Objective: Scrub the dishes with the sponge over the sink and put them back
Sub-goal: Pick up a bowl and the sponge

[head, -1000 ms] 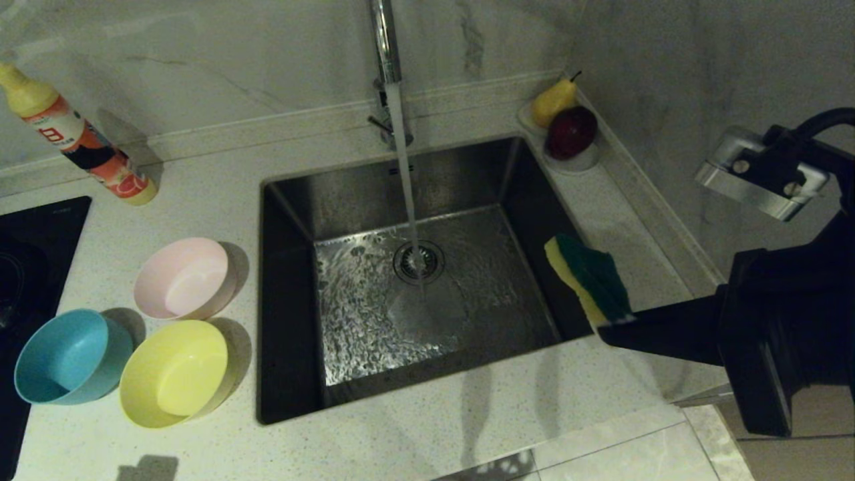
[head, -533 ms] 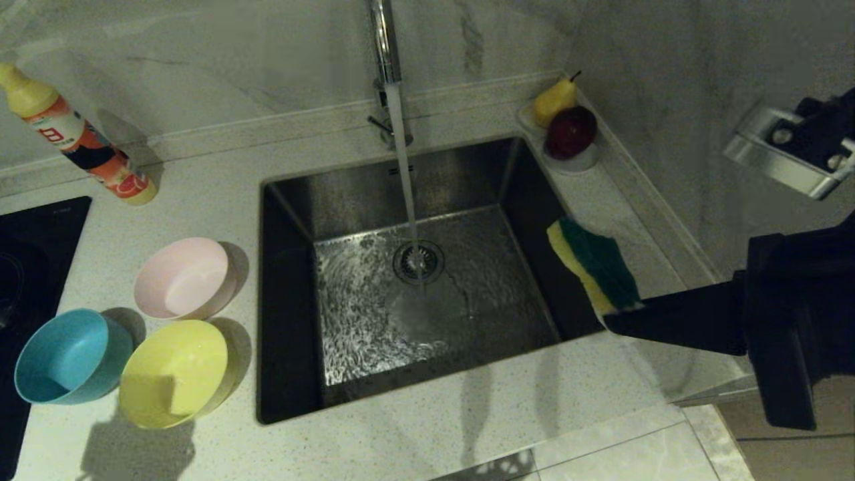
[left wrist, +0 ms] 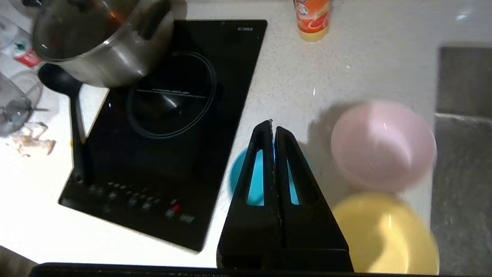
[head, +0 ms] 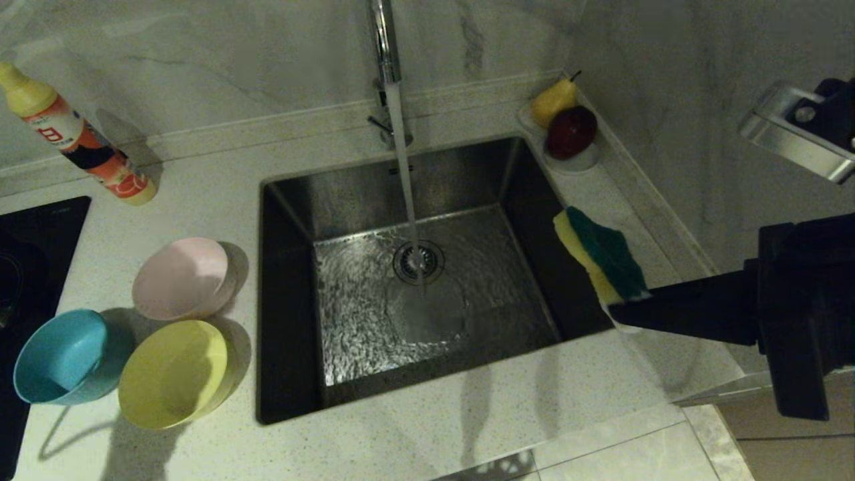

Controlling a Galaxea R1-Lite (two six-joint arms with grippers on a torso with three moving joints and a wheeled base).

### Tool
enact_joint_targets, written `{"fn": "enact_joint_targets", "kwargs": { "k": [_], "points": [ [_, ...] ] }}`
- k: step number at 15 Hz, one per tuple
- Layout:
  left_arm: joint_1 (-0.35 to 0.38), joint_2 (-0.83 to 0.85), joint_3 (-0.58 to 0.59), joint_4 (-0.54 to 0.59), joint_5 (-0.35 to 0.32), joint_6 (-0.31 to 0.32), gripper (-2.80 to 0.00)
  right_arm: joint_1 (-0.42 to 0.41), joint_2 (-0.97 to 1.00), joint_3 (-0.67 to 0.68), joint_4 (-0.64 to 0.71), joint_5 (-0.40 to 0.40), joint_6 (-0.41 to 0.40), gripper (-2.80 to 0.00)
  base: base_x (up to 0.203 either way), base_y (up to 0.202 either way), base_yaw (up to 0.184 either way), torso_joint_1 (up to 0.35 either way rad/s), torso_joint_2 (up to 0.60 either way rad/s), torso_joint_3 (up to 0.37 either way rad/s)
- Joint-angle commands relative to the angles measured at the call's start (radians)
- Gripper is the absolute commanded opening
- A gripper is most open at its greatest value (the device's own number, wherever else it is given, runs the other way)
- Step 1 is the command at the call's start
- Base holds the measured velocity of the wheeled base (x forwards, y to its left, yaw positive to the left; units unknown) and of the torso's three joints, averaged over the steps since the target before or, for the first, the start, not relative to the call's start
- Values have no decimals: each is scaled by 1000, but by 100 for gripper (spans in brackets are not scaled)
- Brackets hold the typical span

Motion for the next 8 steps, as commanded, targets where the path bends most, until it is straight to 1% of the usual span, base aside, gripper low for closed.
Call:
{"fn": "enact_joint_targets", "kwargs": {
  "k": [1, 3, 5, 6, 7, 8],
  "points": [
    [17, 299, -132, 1, 31, -40, -280, 1, 19, 1, -2, -1, -1, -280, 0, 0, 0, 0, 0, 0],
    [55, 459, -243, 12, 47, -86, -280, -1, 23, 1, -4, 4, 1, -280, 0, 0, 0, 0, 0, 0],
    [114, 583, -327, 29, 49, -119, -280, -2, 32, 2, -6, 5, 2, -280, 0, 0, 0, 0, 0, 0],
    [159, 629, -363, 36, 39, -128, -280, -7, 37, 4, -6, 5, 4, -280, 0, 0, 0, 0, 0, 0],
    [196, 663, -402, 48, 14, -133, -280, -9, 39, 6, -6, 8, 5, -280, 0, 0, 0, 0, 0, 0],
    [218, 680, -442, 77, -27, -131, -280, -10, 39, 6, -6, 13, 5, -280, 0, 0, 0, 0, 0, 0]
  ]
}}
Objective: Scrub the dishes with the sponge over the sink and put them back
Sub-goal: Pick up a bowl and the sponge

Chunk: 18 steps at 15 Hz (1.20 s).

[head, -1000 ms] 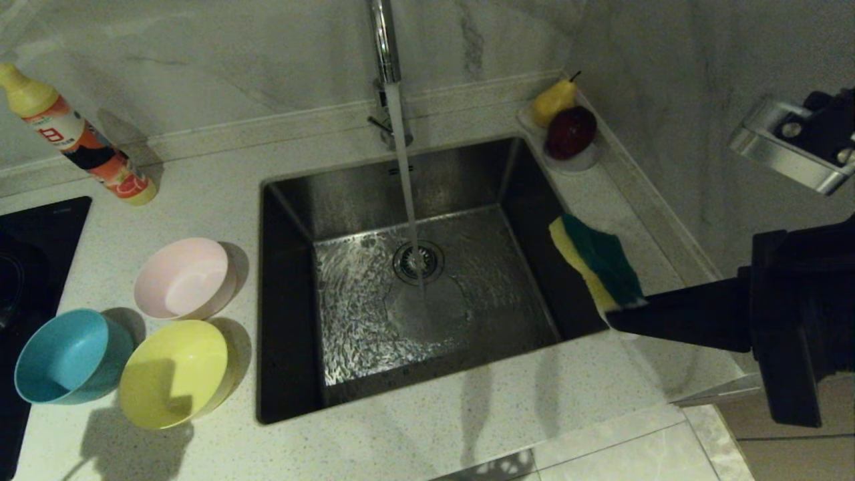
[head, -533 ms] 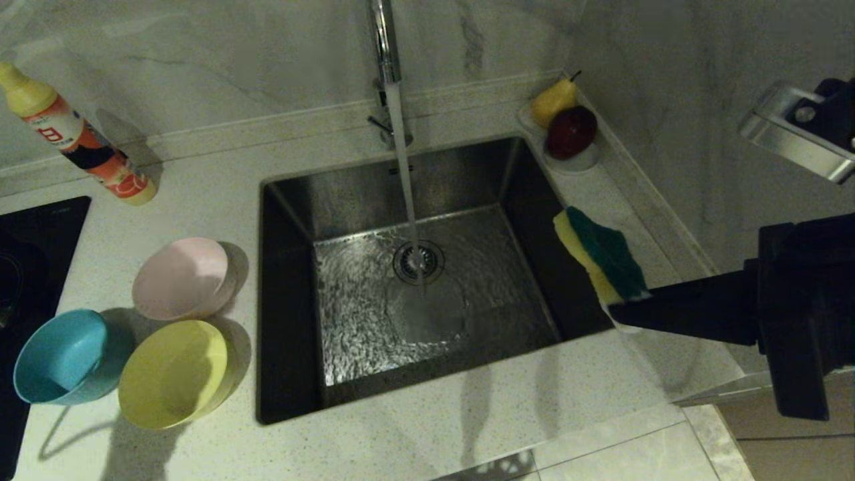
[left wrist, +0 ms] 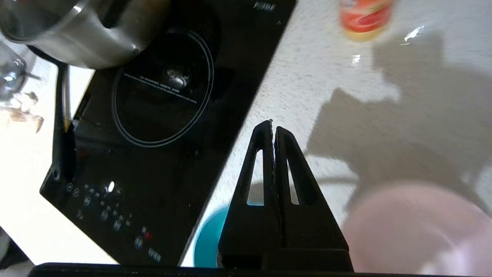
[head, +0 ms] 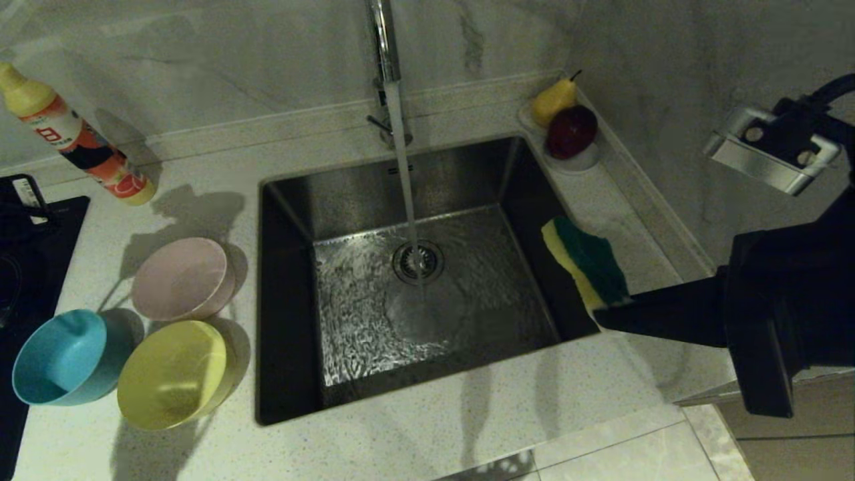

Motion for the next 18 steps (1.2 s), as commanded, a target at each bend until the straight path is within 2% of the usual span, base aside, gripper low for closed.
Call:
{"fn": "enact_joint_targets", "kwargs": {
  "k": [1, 3, 4, 6, 8, 12, 13, 15, 16, 17, 18],
  "points": [
    [55, 103, -85, 94, -80, 6, -280, -4, 10, 1, 3, 13, 0, -280, 0, 0, 0, 0, 0, 0],
    [90, 104, -153, 254, -222, 10, -280, -9, 15, 6, 3, 22, 0, -280, 0, 0, 0, 0, 0, 0],
    [137, 105, -180, 305, -305, 9, -280, -10, 16, 7, 3, 22, 0, -280, 0, 0, 0, 0, 0, 0],
    [221, 106, -197, 344, -417, 7, -280, -10, 19, 10, 3, 23, 0, -280, 0, 0, 0, 0, 0, 0],
    [300, 111, -188, 361, -488, 5, -280, -10, 22, 10, 3, 23, 0, -280, 0, 0, 0, 0, 0, 0],
    [463, 109, -159, 463, -742, -15, -280, -10, 36, 10, 3, 23, 0, -280, 0, 0, 0, 0, 0, 0],
    [493, 110, -130, 468, -786, -21, -280, -10, 39, 10, 3, 23, 0, -280, 0, 0, 0, 0, 0, 0],
    [513, 111, -79, 466, -807, -23, -280, -9, 39, 9, 3, 25, 1, -280, 0, 0, 0, 0, 0, 0],
    [521, 112, -53, 461, -809, -23, -250, -10, 41, 9, 3, 25, 0, -280, 0, 0, 0, 0, 0, 0],
    [532, 123, -41, 460, -811, -25, 0, -10, 40, 9, 3, 25, 2, -280, 0, 0, 0, 0, 0, 0],
    [545, 131, -37, 463, -813, -36, 0, -10, 39, 10, 3, 23, 2, -280, 0, 0, 0, 0, 0, 0]
  ]
}}
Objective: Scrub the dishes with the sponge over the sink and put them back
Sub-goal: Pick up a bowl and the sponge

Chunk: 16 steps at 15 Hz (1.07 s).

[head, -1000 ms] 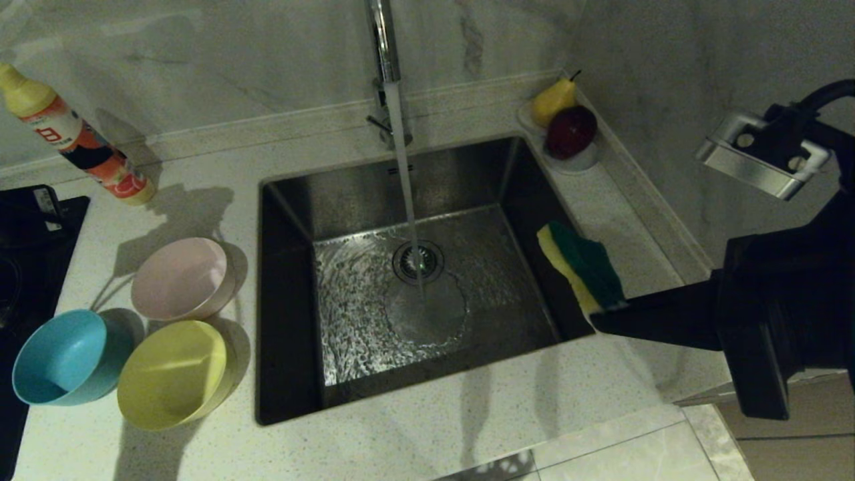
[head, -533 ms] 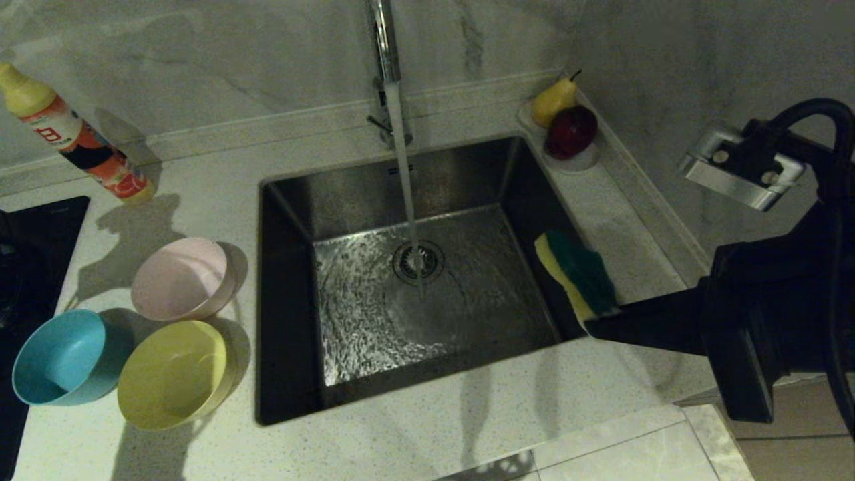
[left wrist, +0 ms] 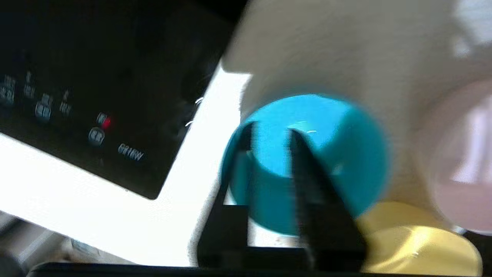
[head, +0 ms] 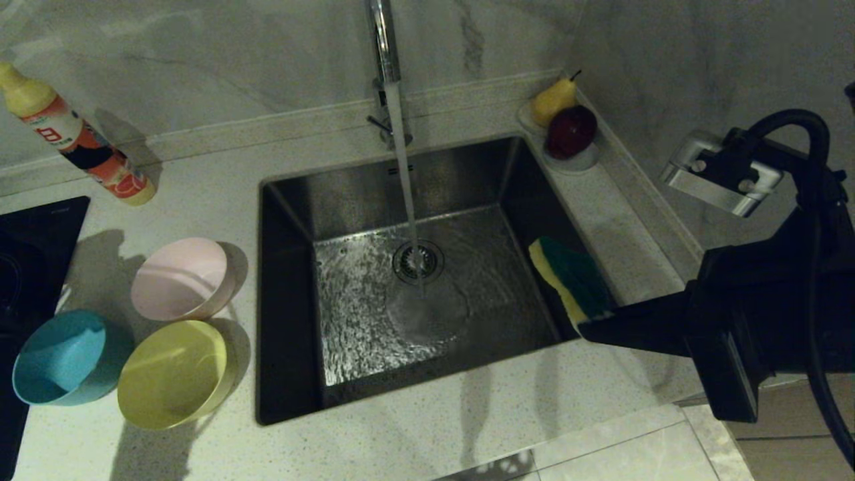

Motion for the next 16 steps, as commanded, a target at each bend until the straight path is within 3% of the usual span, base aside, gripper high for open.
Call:
{"fn": "enact_joint_targets", "kwargs": {
  "k": [1, 3, 7, 16],
  "points": [
    [20, 13, 20, 2, -3, -35, 0, 0, 0, 1, 2, -1, 1, -280, 0, 0, 0, 0, 0, 0],
    [27, 13, 32, 1, -21, -66, 0, 0, 1, 1, 2, -1, 1, -280, 0, 0, 0, 0, 0, 0],
    [42, 20, 81, -3, -36, -67, 0, 0, 9, 1, 2, -1, 1, -280, 0, 0, 0, 0, 0, 0],
    [42, 86, 264, -217, -81, -122, 0, 0, 17, -5, 2, -1, 2, -280, 0, 0, 0, 0, 0, 0]
  ]
}}
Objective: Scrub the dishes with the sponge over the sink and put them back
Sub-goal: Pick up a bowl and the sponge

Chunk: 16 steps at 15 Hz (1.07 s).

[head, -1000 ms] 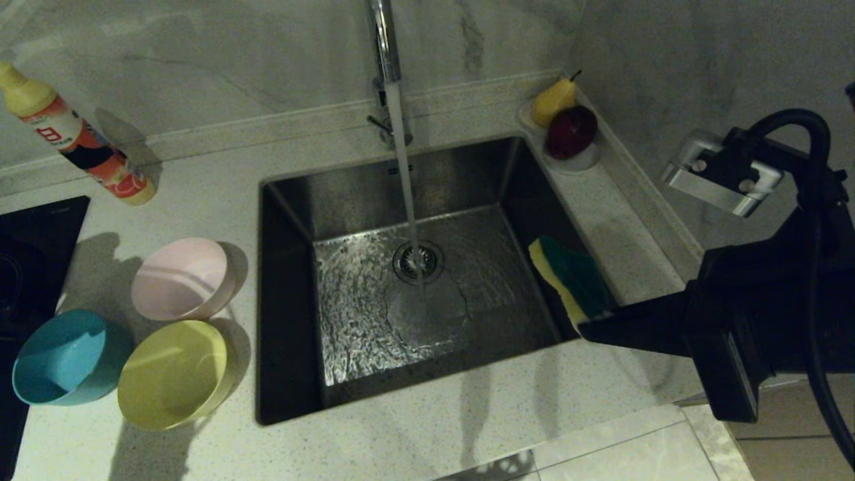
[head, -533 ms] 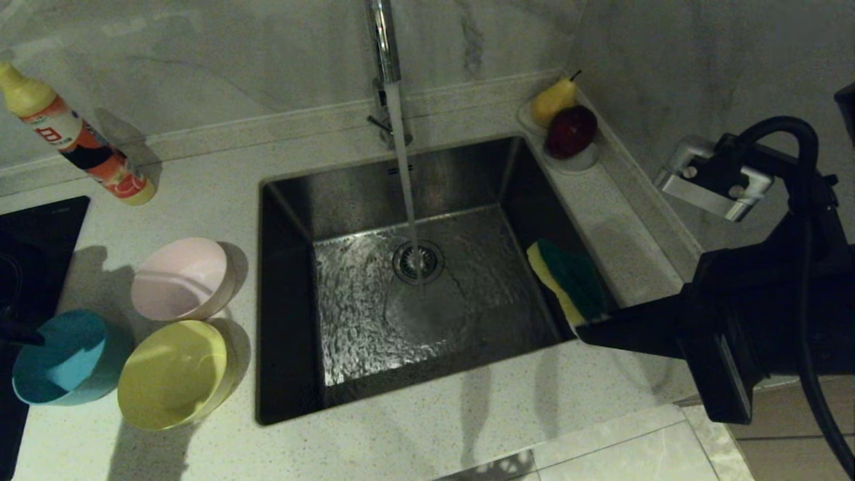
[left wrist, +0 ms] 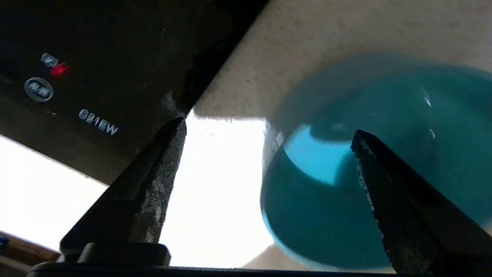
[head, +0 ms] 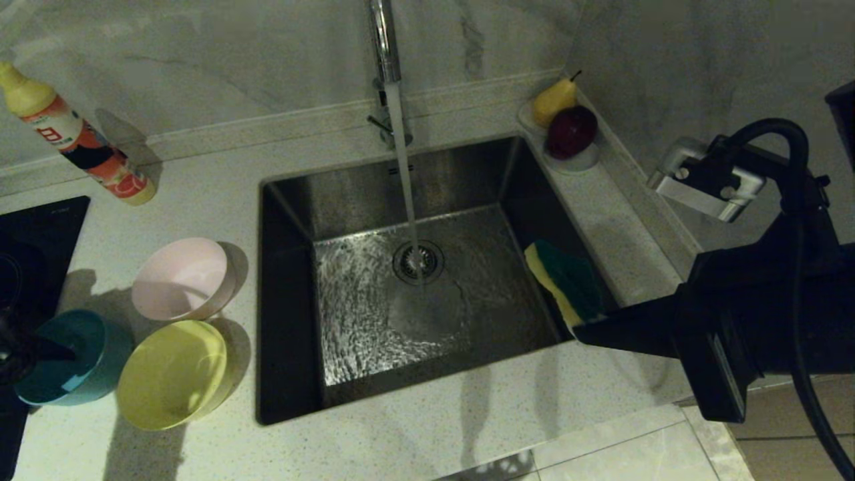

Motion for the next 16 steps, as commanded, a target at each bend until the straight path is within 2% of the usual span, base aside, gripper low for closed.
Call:
{"fn": "enact_joint_targets", "kwargs": {
  "k": [1, 3, 5, 16],
  "points": [
    [0, 26, 25, -33, -2, -18, 0, 0, 2, -4, 2, 1, -1, -280, 0, 0, 0, 0, 0, 0],
    [0, 29, 25, -35, -8, -29, 0, 0, 3, -1, 2, 1, -1, -280, 0, 0, 0, 0, 0, 0],
    [0, 20, 22, -33, -49, -35, 0, 0, 6, -7, 2, 1, 1, -280, 0, 0, 0, 0, 0, 0],
    [0, 51, 32, -36, -54, -40, 0, 2, 17, -2, -9, 0, 4, -280, 0, 0, 0, 0, 0, 0]
  ]
}}
